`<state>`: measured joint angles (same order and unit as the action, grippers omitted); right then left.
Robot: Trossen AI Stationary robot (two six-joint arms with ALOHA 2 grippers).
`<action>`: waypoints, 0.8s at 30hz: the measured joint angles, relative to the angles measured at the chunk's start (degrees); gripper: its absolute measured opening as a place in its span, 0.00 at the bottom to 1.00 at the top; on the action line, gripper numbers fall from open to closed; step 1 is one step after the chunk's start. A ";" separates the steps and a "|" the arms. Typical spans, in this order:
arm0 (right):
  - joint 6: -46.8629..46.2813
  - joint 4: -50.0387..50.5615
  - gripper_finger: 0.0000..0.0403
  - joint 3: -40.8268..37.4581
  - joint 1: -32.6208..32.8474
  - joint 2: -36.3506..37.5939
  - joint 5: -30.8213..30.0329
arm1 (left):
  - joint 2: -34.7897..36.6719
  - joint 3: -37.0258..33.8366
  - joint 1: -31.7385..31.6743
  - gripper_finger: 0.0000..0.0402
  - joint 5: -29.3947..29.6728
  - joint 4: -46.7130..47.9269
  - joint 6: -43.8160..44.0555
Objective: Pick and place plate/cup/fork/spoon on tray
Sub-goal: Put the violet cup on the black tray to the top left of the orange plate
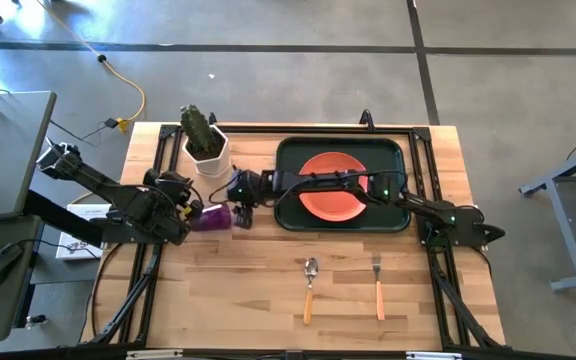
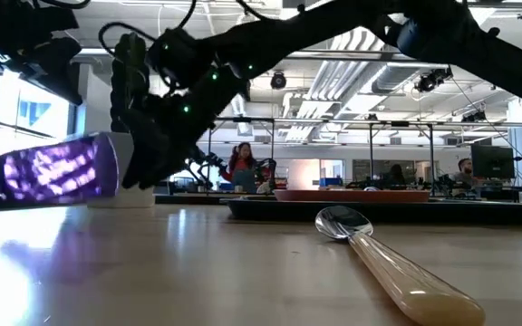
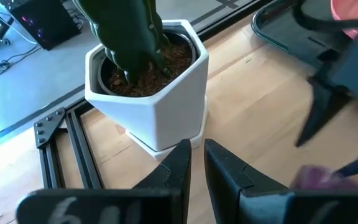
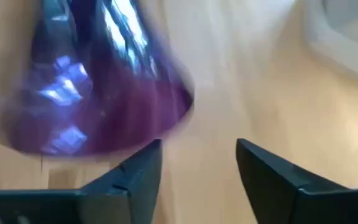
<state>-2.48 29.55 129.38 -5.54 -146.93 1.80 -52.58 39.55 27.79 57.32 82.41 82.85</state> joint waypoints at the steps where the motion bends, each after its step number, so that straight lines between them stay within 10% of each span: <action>1: 0.13 0.02 0.43 0.05 0.04 0.33 0.10 | 0.00 0.00 0.00 0.09 0.08 -0.01 0.02; 11: 2.88 -1.77 0.21 0.31 -0.22 0.87 -0.40 | 0.00 0.00 0.00 0.09 -0.25 -1.31 0.10; 24: 6.31 1.37 0.46 -5.73 -3.60 0.88 9.69 | 0.00 -7.13 0.00 0.09 -6.86 -7.15 3.68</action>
<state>3.83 30.92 123.66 -9.15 -146.05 11.49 -52.58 32.42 27.79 50.46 75.26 86.53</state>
